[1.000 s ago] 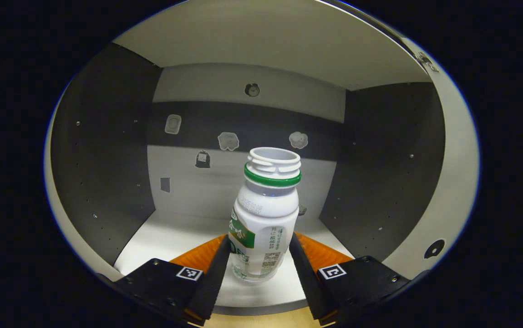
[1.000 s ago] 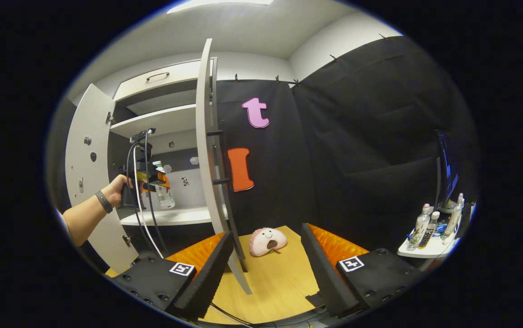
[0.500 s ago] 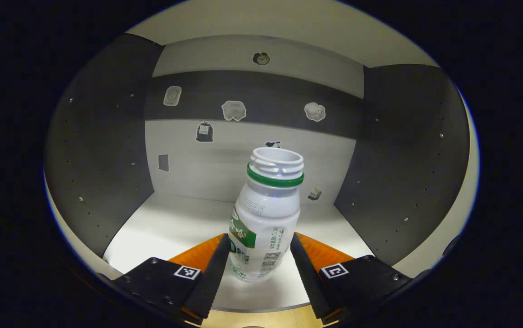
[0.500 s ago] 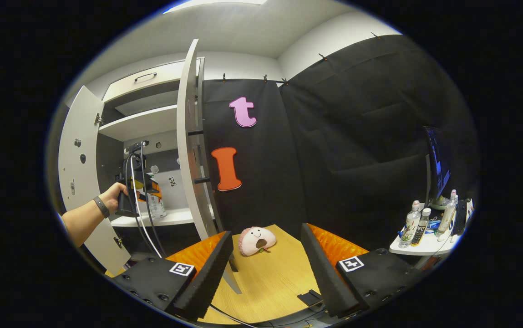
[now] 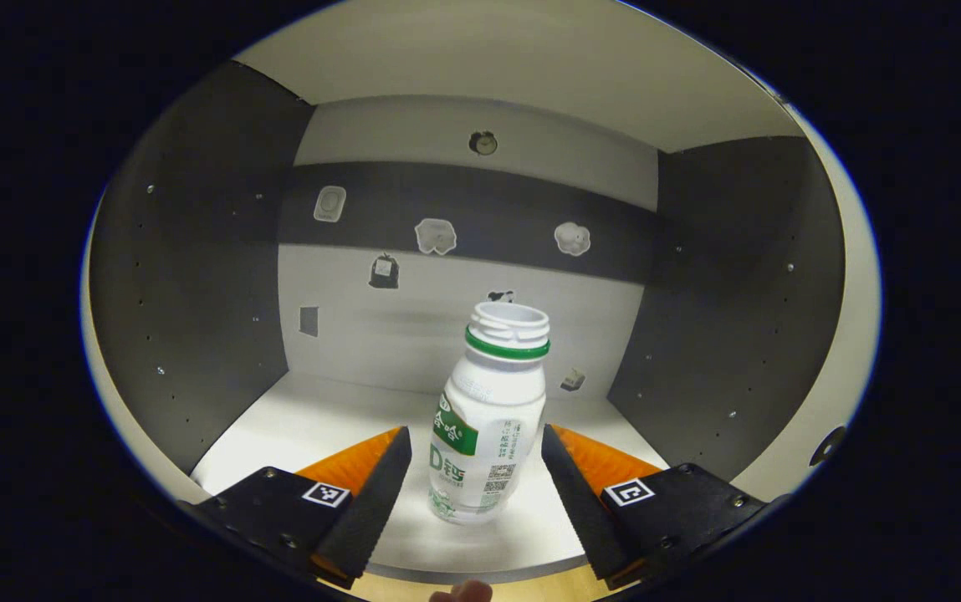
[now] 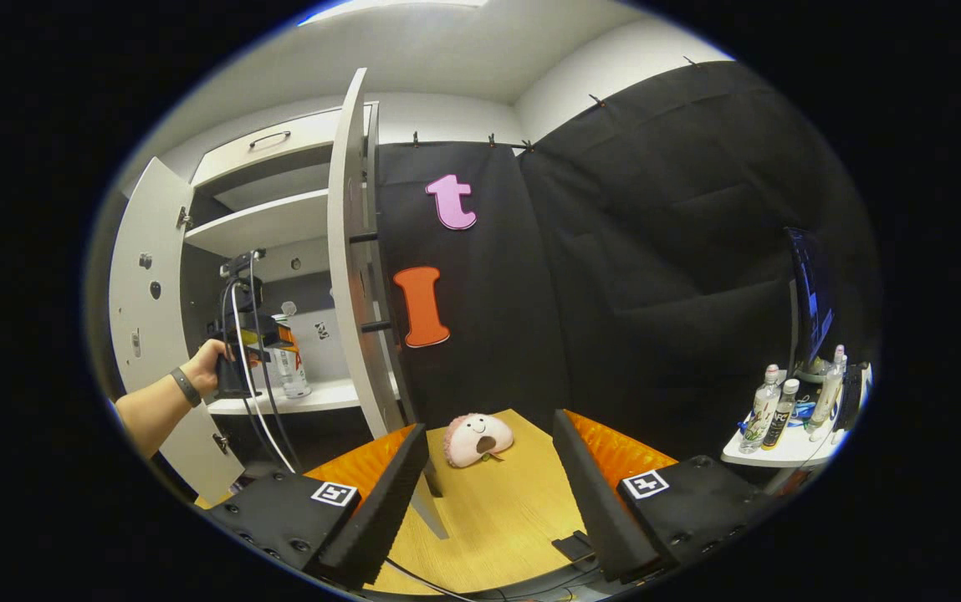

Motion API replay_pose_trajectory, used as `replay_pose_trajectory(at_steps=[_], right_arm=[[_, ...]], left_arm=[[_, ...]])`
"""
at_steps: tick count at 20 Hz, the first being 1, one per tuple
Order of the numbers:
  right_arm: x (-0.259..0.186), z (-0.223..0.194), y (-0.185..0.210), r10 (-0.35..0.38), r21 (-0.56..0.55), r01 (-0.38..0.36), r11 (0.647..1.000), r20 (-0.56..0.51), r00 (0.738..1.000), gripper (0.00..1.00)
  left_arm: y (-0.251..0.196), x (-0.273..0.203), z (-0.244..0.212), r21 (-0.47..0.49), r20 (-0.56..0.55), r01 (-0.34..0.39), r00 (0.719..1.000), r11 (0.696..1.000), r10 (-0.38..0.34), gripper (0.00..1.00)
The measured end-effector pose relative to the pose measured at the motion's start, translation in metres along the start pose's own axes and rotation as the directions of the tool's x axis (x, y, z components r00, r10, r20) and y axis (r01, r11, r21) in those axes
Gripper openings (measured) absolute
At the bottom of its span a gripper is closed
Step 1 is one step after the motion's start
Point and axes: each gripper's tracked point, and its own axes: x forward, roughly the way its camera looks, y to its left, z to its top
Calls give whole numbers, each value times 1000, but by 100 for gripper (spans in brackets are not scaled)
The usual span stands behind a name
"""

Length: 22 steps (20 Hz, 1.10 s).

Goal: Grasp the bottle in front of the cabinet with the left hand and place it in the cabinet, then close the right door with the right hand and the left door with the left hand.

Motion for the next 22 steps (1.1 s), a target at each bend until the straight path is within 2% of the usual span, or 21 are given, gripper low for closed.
replay_pose_trajectory(at_steps=[5,12,13,15,20,22], right_arm=[[9,2,20,54,16,-54,998,-5,999,99],[20,12,60,162,1,-162,987,3,987,99],[21,12,64,174,-8,-174,985,2,985,99],[21,10,74,198,-21,-198,980,-3,980,99],[22,1,96,257,-2,-257,966,-27,966,99],[21,-2,104,278,6,-278,961,-38,960,99]], left_arm=[[4,-56,39,-13,178,37,983,999,-34,95],[2,-159,43,-6,277,102,956,995,-96,95],[4,-172,38,-9,291,101,952,995,-94,92],[11,-199,26,-15,303,91,950,996,-82,97],[38,-255,-20,-59,315,35,949,998,-14,95],[52,-271,-43,-69,299,-12,954,998,32,95]])
